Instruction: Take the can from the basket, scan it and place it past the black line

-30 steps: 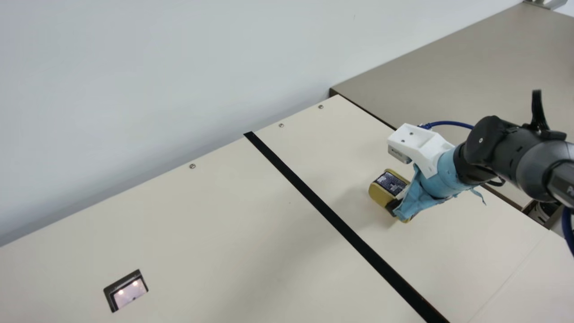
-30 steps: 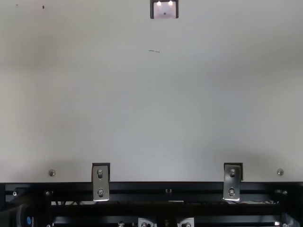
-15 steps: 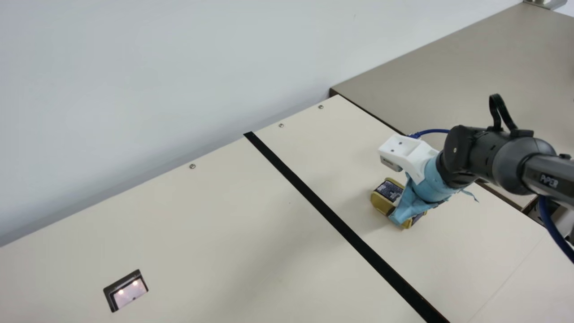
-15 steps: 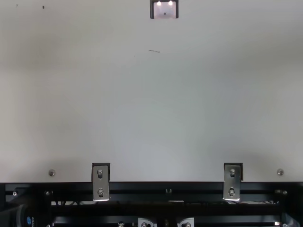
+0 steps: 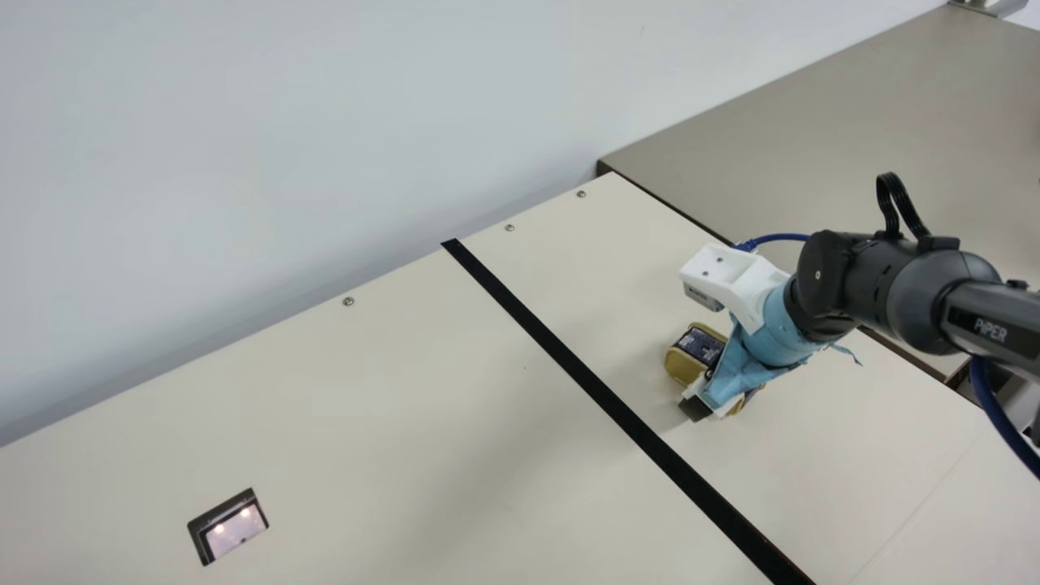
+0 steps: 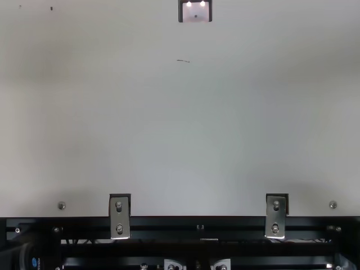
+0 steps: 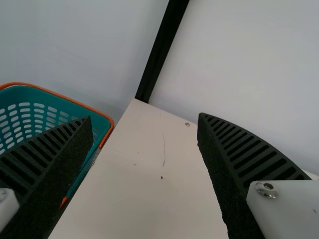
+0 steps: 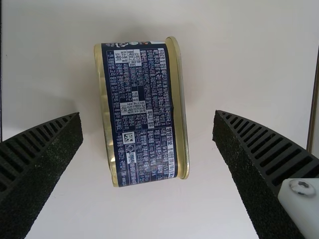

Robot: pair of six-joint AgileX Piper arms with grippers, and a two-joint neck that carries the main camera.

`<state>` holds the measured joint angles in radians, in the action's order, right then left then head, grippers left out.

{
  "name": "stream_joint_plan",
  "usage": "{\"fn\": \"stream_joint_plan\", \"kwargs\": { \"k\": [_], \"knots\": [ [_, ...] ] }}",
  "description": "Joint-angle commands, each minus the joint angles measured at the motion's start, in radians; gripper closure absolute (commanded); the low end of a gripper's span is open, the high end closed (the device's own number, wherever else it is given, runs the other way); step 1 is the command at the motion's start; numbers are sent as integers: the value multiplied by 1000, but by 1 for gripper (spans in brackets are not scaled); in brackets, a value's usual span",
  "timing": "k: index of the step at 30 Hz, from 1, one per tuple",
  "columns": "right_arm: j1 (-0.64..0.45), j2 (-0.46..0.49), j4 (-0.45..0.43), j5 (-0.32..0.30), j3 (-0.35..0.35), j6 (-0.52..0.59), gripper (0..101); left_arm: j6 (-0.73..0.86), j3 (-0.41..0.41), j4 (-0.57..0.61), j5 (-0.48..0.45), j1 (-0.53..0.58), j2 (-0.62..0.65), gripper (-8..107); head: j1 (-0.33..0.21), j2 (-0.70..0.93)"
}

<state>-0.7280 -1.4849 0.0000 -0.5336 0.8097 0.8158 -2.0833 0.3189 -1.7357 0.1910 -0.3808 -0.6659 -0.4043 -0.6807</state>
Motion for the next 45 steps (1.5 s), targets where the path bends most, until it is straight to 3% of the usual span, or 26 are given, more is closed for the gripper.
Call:
{"fn": "stream_joint_plan", "kwargs": {
  "k": [1, 5, 6, 7, 9, 10, 18, 19, 20, 36, 45],
  "knots": [
    [0, 0, 0, 0, 0, 0, 0, 0, 0, 0, 0, 0, 0, 9, -32, -28],
    [0, 0, 0, 0, 0, 0, 0, 0, 0, 0, 0, 0, 0, 9, -32, -28],
    [0, 0, 0, 0, 0, 0, 11, 0, 0, 0, 0, 0, 0, 9, -32, -28],
    [0, 0, 0, 0, 0, 0, 0, 0, 0, 0, 0, 0, 0, 9, -32, -28],
    [0, 0, 0, 0, 0, 0, 84, 0, 0, 0, 0, 0, 0, 9, -32, -28],
    [0, 0, 0, 0, 0, 0, 101, 0, 0, 0, 0, 0, 0, 9, -32, -28],
    [0, 1, 0, 4, 0, -2, 101, 0, 0, 0, 0, 0, 0, 9, -32, -28],
    [0, 1, 0, 5, 0, -2, 77, 0, 0, 0, 0, 0, 0, 9, -32, -28],
    [0, 1, 0, 5, 0, -2, 0, 0, 0, 0, 0, 0, 0, 9, -32, -28],
    [12, 3, -12, 2, 1, -24, 0, 0, 0, 0, 0, 0, 0, 9, -32, -28],
    [49, 129, 43, -18, -6, 2, 0, 0, 0, 0, 0, 0, 0, 9, -32, -28]
  ]
}}
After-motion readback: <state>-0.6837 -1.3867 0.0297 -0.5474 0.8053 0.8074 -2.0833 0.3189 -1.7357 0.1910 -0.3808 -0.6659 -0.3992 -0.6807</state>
